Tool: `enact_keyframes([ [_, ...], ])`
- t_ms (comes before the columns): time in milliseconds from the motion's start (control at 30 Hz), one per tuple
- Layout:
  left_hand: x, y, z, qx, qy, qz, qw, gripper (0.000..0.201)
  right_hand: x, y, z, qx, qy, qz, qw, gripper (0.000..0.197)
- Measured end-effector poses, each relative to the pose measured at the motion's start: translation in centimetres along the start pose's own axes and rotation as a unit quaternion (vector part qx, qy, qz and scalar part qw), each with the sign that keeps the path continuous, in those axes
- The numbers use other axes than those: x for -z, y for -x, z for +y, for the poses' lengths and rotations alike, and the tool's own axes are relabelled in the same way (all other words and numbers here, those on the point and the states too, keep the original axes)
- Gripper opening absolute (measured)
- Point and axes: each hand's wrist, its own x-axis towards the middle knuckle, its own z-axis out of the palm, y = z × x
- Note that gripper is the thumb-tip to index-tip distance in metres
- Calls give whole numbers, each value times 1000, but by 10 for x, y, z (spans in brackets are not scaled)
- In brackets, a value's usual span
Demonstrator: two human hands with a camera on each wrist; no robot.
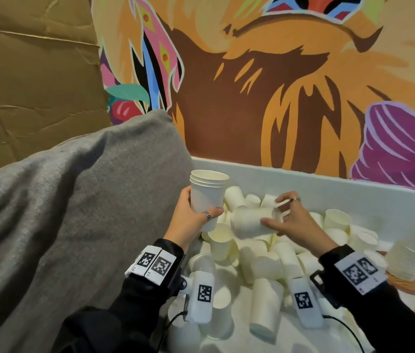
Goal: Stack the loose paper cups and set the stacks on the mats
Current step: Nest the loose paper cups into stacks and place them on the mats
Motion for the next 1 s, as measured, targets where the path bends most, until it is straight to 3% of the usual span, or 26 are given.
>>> enact_keyframes([
  [133, -3, -2, 3, 9, 33, -12, 999, 63, 16, 1, -5, -47, -267, 91, 958, 44],
  [233, -9, -4, 5, 10, 69, -49, 996, 75, 9, 10, 0, -61, -336, 64, 938, 46],
  [300, -15, -4, 7, 13, 95, -67, 993, 81, 0, 17, 6, -70, -341, 31, 937, 49],
  [433, -25, -7, 8, 15, 121, -83, 989, 73, -6, 29, 18, -70, -286, -21, 955, 70],
  [700, -52, -11, 17, -1, 181, -77, 980, 83, 9, 49, 33, -53, -198, -100, 974, 72],
  [1000, -76, 2, 19, 11, 94, -107, 990, 65, 0, 54, 47, -46, -255, -103, 960, 75],
])
